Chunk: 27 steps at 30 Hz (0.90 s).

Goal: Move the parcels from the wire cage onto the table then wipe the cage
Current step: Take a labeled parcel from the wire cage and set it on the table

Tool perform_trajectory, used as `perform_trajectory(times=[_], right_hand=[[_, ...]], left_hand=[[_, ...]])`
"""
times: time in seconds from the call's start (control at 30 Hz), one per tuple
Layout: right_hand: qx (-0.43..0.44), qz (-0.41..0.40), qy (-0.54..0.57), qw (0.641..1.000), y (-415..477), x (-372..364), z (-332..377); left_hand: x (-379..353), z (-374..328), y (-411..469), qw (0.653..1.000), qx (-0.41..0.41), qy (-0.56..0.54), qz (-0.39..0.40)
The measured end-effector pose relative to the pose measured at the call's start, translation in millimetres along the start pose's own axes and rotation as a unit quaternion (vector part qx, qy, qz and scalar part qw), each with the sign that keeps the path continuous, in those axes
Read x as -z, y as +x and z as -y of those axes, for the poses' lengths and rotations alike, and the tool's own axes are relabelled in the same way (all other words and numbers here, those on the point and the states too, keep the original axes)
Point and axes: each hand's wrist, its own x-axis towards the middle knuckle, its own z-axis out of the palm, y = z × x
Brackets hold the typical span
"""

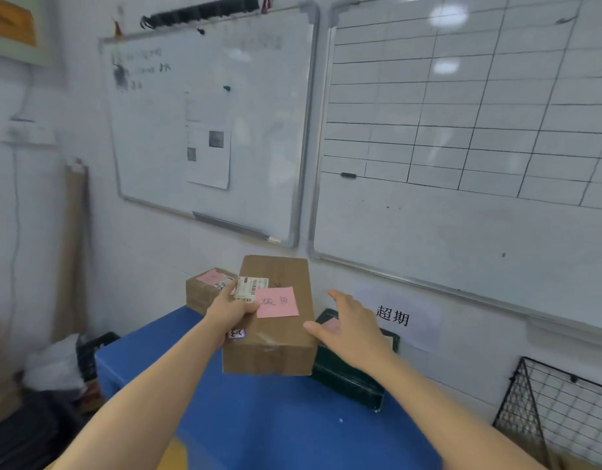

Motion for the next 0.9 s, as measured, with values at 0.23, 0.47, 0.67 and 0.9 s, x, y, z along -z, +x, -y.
perform_trajectory(times=[0.23, 0.47, 0.67, 0.9], right_hand=[[-0.042, 0.043, 0.043, 0.997, 23, -48, 4], [-0.142, 0.037, 0.124, 0.981, 62, -115, 22], [-0.214, 0.076, 0.193, 0.955, 79, -155, 35], [-0.267, 0.098, 0.169, 0.944, 92, -182, 42]], left_hand=[[19, 29, 47, 0.999, 0.032, 0.001, 0.037], [19, 53, 128, 0.991, 0.053, -0.001, 0.127], [13, 70, 172, 0.974, 0.047, 0.002, 0.221], [9, 93, 188, 0.966, 0.022, 0.052, 0.252]])
